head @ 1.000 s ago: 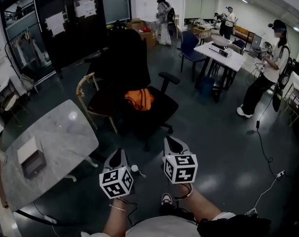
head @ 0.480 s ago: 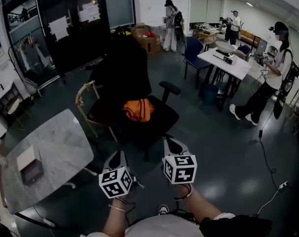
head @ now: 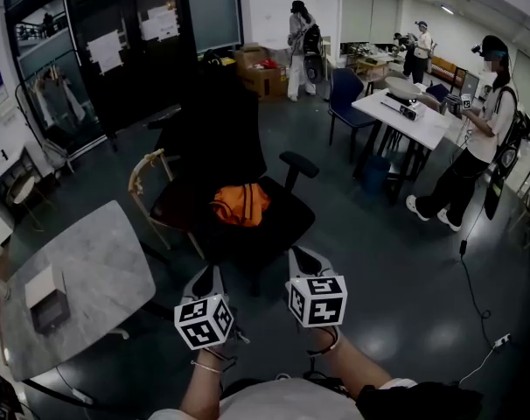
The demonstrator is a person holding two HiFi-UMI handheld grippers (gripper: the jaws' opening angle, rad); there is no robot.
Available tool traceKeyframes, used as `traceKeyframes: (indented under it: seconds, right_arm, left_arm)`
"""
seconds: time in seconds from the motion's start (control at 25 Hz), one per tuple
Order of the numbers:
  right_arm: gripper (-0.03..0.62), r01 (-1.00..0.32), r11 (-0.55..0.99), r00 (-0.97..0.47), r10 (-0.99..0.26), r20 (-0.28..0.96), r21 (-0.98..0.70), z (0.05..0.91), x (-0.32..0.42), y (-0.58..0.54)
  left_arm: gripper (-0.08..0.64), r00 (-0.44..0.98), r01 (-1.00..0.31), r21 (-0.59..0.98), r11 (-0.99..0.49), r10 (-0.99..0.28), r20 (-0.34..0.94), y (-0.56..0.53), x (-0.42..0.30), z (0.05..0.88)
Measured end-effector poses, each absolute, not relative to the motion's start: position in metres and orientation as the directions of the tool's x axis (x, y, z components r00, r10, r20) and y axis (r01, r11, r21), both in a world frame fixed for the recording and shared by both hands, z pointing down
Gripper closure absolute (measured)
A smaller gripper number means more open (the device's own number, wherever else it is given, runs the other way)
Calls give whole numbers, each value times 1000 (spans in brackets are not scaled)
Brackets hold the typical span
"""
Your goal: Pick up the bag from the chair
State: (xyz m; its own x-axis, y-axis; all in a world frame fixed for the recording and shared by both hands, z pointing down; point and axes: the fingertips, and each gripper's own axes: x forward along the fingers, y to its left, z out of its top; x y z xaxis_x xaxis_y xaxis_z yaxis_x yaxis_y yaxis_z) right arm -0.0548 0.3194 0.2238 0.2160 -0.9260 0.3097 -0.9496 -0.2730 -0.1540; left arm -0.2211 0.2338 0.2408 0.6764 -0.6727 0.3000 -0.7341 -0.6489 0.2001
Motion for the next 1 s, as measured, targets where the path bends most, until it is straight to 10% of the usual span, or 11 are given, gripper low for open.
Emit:
traceKeyframes:
  seconds: [1.0]
  right_arm:
    - [558, -939, -308, 243, -908, 342, -151, 258, 64, 213]
  left_arm:
    - [541, 672, -740, 208, -640, -689, 272, 114, -128, 263]
